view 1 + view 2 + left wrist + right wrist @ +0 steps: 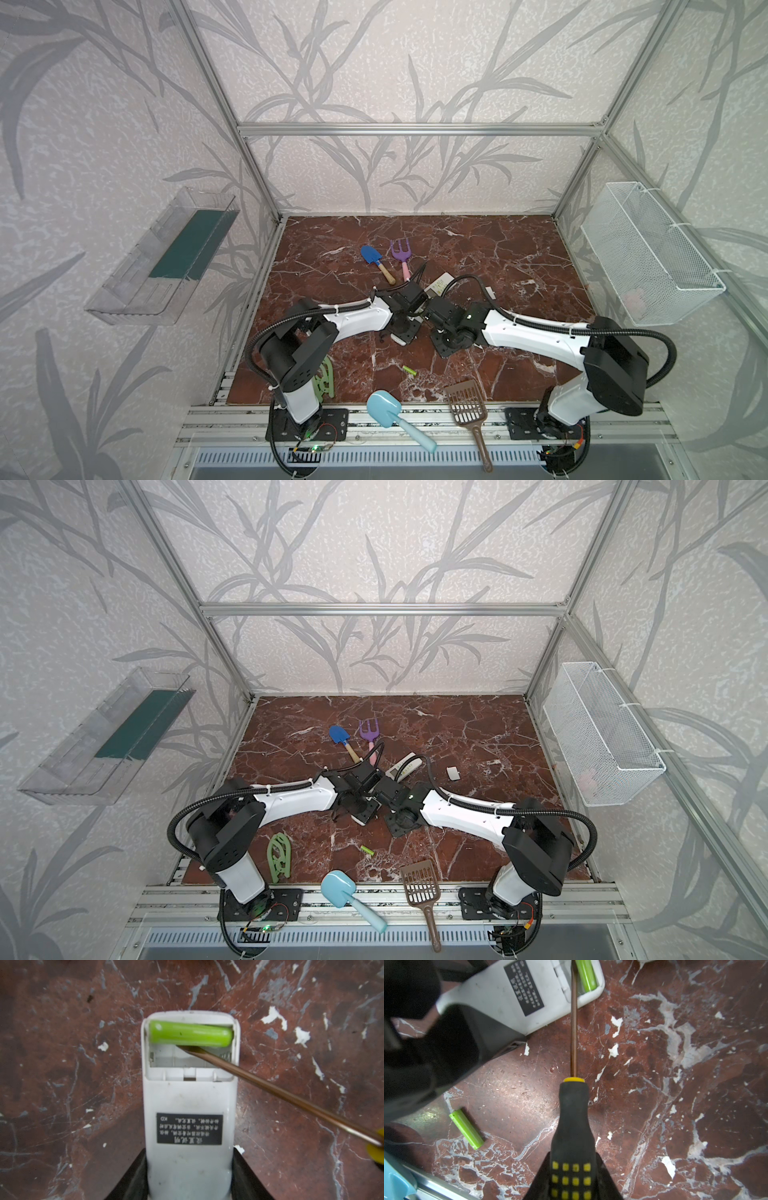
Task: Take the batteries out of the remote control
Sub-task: 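Lever the remaining green battery out with the screwdriver tip in the right gripper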
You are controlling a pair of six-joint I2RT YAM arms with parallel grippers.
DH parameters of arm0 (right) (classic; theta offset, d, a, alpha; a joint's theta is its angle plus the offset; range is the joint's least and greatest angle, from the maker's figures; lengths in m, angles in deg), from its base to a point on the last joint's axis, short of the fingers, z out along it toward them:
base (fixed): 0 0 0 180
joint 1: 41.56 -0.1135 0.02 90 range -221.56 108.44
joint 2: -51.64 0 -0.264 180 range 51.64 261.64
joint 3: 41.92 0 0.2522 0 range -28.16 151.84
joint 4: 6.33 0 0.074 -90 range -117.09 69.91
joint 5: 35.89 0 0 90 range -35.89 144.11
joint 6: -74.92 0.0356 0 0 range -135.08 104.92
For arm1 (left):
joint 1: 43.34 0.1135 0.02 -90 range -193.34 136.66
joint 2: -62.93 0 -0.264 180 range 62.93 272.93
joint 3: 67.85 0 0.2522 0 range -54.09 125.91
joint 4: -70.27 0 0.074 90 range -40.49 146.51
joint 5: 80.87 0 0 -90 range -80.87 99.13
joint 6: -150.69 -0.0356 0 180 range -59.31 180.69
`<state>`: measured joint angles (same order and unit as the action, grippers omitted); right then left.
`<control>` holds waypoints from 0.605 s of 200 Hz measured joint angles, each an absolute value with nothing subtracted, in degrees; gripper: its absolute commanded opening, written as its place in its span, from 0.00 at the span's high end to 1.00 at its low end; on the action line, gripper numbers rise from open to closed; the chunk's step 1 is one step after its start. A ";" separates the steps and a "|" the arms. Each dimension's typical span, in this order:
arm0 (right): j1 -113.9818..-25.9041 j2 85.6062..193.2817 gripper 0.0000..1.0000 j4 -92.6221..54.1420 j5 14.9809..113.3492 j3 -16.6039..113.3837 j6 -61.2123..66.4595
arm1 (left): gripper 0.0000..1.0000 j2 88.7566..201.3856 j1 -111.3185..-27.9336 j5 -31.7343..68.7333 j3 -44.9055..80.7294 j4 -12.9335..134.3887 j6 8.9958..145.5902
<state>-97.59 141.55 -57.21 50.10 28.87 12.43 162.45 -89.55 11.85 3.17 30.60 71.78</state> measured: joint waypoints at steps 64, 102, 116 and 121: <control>-97.79 142.49 1.00 -57.17 50.17 28.87 12.58 | 0.59 162.45 -89.77 11.57 3.19 30.38 71.93; -97.77 142.05 1.00 -57.50 49.86 28.87 12.15 | 0.59 162.56 -89.86 11.61 3.65 29.61 72.08; -97.74 141.81 1.00 -58.09 49.53 28.98 11.80 | 0.59 162.67 -90.10 11.59 4.00 28.80 72.08; -97.70 141.68 1.00 -58.26 49.40 29.00 11.64 | 0.59 162.67 -90.16 11.59 4.04 28.61 72.06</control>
